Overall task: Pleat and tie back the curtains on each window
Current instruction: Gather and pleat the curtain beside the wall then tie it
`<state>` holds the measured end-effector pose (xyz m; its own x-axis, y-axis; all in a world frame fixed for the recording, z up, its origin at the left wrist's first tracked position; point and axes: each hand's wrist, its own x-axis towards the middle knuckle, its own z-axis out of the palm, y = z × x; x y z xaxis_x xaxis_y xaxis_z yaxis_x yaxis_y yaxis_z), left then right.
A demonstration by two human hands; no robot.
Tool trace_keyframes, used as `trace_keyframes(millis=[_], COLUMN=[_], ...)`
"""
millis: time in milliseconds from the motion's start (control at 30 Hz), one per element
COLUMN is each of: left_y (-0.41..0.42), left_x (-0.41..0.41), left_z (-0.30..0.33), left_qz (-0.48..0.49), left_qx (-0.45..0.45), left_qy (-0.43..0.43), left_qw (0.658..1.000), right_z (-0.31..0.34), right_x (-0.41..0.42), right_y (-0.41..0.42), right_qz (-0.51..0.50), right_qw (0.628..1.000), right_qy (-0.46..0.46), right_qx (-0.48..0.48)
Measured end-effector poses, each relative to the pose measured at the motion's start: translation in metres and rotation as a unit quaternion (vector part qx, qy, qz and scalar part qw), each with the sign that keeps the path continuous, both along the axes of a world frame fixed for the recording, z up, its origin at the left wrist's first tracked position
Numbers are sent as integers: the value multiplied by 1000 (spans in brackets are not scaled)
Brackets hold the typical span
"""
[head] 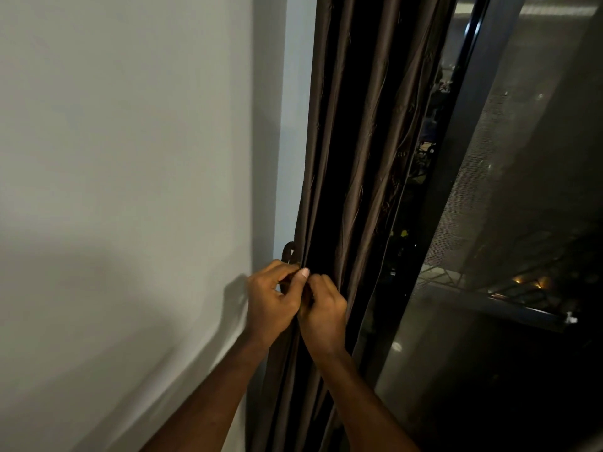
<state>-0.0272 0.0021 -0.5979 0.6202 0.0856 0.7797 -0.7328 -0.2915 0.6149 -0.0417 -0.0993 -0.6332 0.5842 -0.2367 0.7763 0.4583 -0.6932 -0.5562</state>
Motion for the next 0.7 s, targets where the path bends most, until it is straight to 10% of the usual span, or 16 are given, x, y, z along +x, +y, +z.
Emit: trace_keyframes(millis=[700], left_y=[1], left_x=[6], left_z=[-9], left_qz=[36], left_qx=[38], left_qy=[-22], left_qw=[998], right_z=[-8], right_x=[-12], right_y=[-15], right_qz=[-61], right_qw=[998], right_qy=[-20], right_qx=[4])
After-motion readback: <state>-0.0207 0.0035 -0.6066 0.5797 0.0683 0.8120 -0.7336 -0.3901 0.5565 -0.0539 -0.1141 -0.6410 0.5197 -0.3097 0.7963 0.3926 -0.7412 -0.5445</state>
